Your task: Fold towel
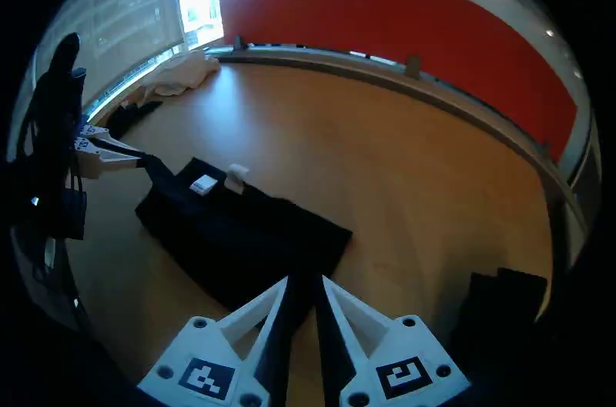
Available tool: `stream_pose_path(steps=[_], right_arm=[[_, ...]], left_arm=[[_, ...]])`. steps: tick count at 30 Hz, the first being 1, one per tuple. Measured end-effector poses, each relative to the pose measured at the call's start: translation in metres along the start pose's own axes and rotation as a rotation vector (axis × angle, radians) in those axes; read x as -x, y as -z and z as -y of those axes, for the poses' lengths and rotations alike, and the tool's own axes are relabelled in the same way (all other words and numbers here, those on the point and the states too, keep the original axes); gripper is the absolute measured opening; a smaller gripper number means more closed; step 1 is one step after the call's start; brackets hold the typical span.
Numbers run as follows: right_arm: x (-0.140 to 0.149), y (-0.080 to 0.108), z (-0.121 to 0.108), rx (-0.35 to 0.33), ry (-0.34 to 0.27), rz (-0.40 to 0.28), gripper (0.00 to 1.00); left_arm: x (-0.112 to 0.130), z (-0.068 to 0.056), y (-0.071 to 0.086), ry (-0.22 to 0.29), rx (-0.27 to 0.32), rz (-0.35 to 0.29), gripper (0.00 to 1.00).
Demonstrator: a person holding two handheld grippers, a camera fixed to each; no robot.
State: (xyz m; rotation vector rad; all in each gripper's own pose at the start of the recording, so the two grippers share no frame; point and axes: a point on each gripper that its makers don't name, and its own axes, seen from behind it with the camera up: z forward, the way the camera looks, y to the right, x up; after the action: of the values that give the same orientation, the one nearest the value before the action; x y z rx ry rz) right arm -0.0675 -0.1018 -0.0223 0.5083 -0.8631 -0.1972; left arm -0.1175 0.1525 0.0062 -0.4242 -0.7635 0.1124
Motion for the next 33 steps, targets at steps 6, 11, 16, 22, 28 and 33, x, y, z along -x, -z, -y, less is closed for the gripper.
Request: stream_pose_path(steps=[6,11,16,22,28,33], right_arm=[[-0.001,-0.012,-0.004,0.004,0.003,0.017,0.17],[0.0,-0.023,-0.007,0.014,-0.005,0.036,0.17],[0.004,-0.03,-0.01,0.035,-0.011,0.052,0.22],[0.011,-0.033,-0.019,0.083,-0.001,0.066,0.3],[0.015,-0.033,-0.023,0.097,-0.009,0.068,0.44],[0.013,-0.028,-0.023,0.099,-0.018,0.051,0.72]], left_arm=[[0.0,0.005,-0.01,0.003,-0.012,0.006,0.11],[0.005,0.01,-0.023,-0.006,-0.029,0.024,0.11],[0.013,0.013,-0.033,-0.038,-0.05,0.044,0.13],[0.015,0.017,-0.038,-0.061,-0.07,0.045,0.2],[0.016,0.025,-0.035,-0.039,-0.081,0.043,0.43],[0.017,0.025,-0.027,-0.01,-0.07,0.042,0.71]])
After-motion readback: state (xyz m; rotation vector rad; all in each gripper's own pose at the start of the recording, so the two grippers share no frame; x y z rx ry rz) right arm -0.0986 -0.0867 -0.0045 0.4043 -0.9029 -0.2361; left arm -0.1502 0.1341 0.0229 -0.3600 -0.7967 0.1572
